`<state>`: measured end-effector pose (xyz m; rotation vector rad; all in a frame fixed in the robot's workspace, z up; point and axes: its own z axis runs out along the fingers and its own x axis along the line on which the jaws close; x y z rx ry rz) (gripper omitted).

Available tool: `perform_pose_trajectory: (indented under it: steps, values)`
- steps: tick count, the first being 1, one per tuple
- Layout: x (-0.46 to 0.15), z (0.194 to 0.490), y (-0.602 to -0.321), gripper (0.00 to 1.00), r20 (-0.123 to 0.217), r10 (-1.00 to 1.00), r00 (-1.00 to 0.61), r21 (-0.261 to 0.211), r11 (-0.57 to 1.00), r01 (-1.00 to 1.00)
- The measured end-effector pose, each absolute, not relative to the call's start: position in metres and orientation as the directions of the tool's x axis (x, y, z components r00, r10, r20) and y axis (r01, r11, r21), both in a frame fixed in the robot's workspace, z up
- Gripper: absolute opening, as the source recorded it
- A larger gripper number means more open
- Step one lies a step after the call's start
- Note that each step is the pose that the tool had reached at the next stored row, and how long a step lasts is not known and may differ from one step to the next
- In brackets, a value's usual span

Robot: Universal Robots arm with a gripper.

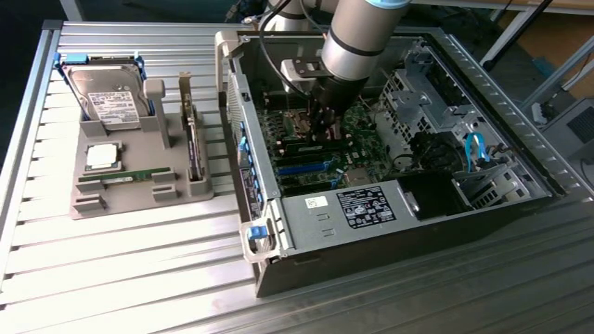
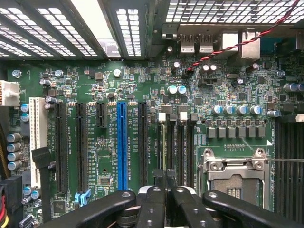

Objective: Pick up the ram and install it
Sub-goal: 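Press down the ram until it locks into place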

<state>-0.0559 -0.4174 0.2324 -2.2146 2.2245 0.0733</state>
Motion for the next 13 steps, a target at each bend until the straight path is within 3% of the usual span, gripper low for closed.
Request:
perform_pose_trajectory:
  steps: [13]
  values:
    - [-0.0559, 0.2308, -0.4180, 0.10, -0.034, -0.999, -0.005, 0.032, 0.004, -0.999]
